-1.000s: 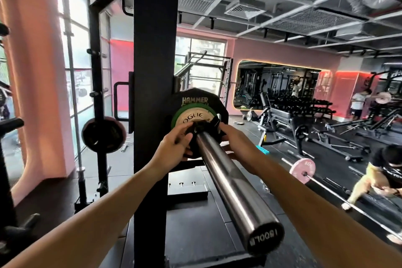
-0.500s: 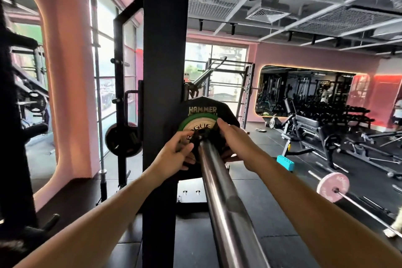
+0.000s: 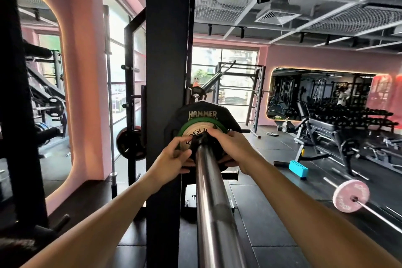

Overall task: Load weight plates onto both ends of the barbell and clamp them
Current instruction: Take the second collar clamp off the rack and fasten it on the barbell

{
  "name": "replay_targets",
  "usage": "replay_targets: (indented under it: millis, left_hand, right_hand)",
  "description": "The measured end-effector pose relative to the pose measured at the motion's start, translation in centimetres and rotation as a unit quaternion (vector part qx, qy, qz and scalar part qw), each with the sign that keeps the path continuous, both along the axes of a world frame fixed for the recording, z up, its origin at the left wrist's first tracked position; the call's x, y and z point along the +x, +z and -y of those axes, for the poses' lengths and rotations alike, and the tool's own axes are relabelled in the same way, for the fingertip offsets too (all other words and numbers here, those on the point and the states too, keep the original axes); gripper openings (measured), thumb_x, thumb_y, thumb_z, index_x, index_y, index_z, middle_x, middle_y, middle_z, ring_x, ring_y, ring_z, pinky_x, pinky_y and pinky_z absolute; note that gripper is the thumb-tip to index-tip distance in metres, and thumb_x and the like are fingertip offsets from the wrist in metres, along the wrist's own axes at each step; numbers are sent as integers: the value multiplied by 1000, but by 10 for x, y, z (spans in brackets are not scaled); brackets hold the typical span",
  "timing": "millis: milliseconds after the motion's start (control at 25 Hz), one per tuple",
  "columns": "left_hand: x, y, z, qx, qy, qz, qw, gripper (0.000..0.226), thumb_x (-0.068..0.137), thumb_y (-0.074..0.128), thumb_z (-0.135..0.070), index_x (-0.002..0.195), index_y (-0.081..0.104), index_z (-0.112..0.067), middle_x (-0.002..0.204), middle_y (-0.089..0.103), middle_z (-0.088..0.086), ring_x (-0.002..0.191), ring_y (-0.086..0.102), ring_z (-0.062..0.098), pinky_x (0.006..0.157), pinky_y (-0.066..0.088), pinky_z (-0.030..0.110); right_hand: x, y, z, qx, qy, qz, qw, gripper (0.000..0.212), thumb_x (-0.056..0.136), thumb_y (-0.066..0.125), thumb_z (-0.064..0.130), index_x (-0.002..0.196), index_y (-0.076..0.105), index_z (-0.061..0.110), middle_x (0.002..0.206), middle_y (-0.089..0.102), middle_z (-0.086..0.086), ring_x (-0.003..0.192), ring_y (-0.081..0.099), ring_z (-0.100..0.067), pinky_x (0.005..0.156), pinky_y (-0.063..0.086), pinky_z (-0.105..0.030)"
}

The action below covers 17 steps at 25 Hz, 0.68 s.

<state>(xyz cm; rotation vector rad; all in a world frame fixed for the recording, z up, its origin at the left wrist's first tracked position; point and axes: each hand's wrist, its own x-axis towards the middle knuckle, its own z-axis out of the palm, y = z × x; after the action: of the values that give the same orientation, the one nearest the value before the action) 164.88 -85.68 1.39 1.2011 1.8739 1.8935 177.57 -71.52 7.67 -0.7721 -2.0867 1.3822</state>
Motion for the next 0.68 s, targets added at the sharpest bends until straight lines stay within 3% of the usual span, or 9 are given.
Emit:
replay_targets:
  millis: [200, 400, 520, 680]
  left_hand:
    - [3, 0, -1, 0, -4, 8, 1000, 34, 103, 51, -6, 128, 55, -29, 92, 63, 9, 79, 74, 17, 82, 62, 39]
    - [0, -2, 0, 1, -13, 10, 1000, 36, 103, 53, -7, 123, 57, -36, 94, 63, 9, 86, 75, 23, 83, 62, 40]
    - [-3, -3, -1, -3, -8, 9, 1000, 38, 102, 54, -8, 118, 59, -42, 95, 65, 9, 89, 76, 26, 87, 61, 48]
    - [-7, 2, 0, -40, 10, -5, 999, 35, 101, 57, -10, 117, 59, -42, 95, 74, 7, 93, 77, 23, 84, 61, 51]
  right_hand:
    - [0, 0, -12, -80, -13, -33, 996, 46, 88, 46, 46, 117, 57, 12, 85, 72, -13, 68, 74, -31, 70, 54, -38]
    - [11, -9, -17, -269, 94, 9, 959, 55, 85, 53, 58, 104, 61, 7, 99, 68, -22, 83, 70, -36, 87, 57, -46]
    - [4, -21, -22, -374, 110, -71, 918, 49, 83, 61, 53, 106, 56, 10, 108, 59, -23, 89, 66, -38, 83, 54, -45]
    - [2, -26, -21, -381, 101, -96, 914, 29, 91, 53, 36, 104, 58, 10, 96, 60, -21, 82, 64, -35, 71, 50, -38]
